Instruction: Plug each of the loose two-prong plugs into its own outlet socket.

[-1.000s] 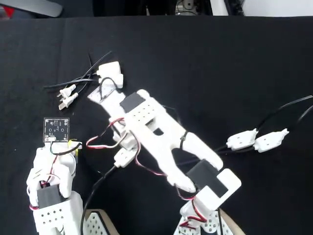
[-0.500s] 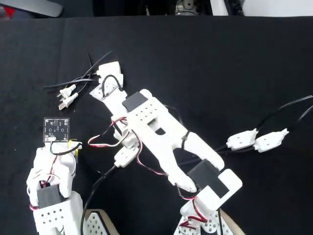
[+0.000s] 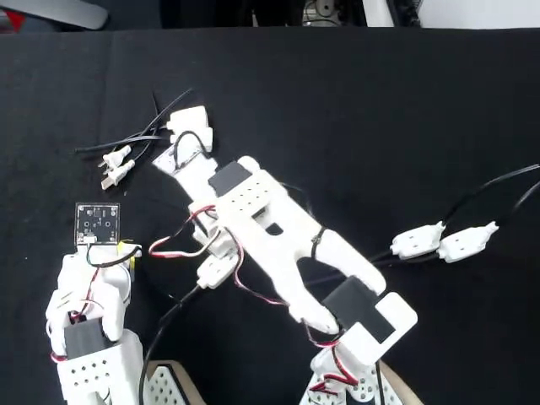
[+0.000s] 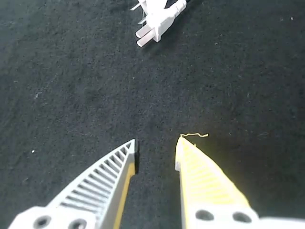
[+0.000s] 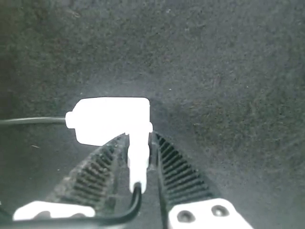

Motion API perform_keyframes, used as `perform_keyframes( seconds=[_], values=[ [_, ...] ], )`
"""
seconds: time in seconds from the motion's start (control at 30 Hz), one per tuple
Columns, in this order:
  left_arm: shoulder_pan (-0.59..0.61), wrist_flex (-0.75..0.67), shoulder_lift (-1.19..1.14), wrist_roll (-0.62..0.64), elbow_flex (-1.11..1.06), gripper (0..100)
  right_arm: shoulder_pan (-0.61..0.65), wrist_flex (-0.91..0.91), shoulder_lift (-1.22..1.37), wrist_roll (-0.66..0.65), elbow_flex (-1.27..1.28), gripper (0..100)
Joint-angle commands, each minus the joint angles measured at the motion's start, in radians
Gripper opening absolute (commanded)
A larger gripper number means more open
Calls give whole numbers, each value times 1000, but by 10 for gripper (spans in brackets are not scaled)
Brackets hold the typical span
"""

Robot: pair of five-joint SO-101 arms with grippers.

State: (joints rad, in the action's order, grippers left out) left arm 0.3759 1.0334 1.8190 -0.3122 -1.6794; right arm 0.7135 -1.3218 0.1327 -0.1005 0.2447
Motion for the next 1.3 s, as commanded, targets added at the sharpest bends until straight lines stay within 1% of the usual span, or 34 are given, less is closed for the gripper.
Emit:
perform_keyframes(
  seconds=[0.0, 0.43, 0.67, 1.27],
  values=[
    [8, -2, 5, 2, -16, 145, 51, -14, -2, 12, 10, 11],
    [8, -2, 5, 2, -16, 145, 57, -48, -4, 6, 41, 11],
    [8, -2, 5, 2, -16, 145, -25, -44, -4, 5, 39, 11],
    [8, -2, 5, 2, -16, 145, -29, -5, -4, 5, 33, 11]
  ],
)
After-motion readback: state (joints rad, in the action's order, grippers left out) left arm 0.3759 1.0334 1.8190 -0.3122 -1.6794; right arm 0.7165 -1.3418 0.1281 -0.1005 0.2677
